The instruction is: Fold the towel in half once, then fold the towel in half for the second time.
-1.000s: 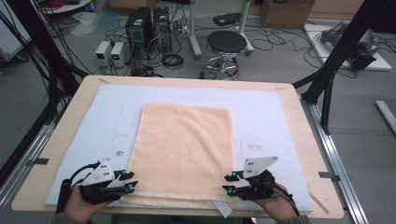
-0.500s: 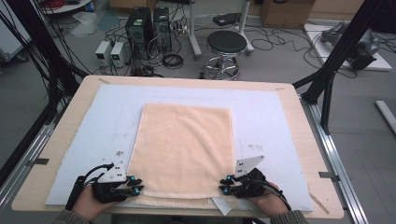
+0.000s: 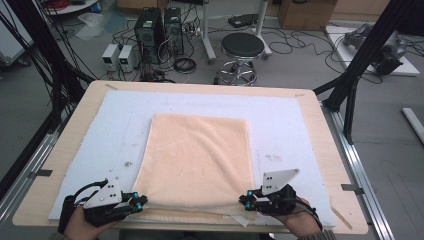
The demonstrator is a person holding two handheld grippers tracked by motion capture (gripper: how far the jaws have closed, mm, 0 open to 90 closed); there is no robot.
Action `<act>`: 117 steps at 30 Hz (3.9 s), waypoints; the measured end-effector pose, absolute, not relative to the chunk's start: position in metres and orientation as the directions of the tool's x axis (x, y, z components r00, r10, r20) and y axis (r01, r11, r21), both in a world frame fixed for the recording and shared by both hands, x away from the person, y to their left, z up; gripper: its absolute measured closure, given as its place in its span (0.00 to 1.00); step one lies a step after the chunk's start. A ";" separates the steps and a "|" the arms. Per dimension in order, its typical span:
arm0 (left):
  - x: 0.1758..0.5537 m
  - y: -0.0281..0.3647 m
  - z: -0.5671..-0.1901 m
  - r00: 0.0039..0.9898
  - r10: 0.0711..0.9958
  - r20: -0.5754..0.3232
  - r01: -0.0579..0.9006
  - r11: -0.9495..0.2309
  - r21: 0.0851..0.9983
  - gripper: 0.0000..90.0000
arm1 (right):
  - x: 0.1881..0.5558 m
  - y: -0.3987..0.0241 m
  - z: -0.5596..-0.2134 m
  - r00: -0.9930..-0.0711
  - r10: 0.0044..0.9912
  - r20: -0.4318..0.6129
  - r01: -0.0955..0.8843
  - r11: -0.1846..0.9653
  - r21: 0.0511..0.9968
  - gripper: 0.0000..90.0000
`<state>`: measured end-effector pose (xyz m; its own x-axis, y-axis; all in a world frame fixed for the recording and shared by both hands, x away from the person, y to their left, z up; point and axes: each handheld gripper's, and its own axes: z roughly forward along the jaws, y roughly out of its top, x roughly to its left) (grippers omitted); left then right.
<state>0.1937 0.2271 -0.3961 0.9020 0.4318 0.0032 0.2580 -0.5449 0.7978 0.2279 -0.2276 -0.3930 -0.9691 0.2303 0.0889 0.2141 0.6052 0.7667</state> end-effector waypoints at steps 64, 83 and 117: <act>0.270 0.218 -0.418 0.774 0.634 0.011 0.343 -0.433 0.834 0.37 | 0.315 -0.215 -0.421 -0.855 0.512 0.078 0.363 0.484 0.796 0.21; 0.331 0.220 -0.384 0.696 0.718 -0.008 0.366 -0.344 0.865 0.38 | 0.374 -0.229 -0.379 -0.796 0.605 0.004 0.369 0.480 0.796 0.21; 0.444 0.221 -0.441 0.505 0.860 -0.075 0.595 -0.283 0.752 0.49 | 0.464 -0.225 -0.440 -0.705 0.705 0.080 0.543 0.462 0.701 0.42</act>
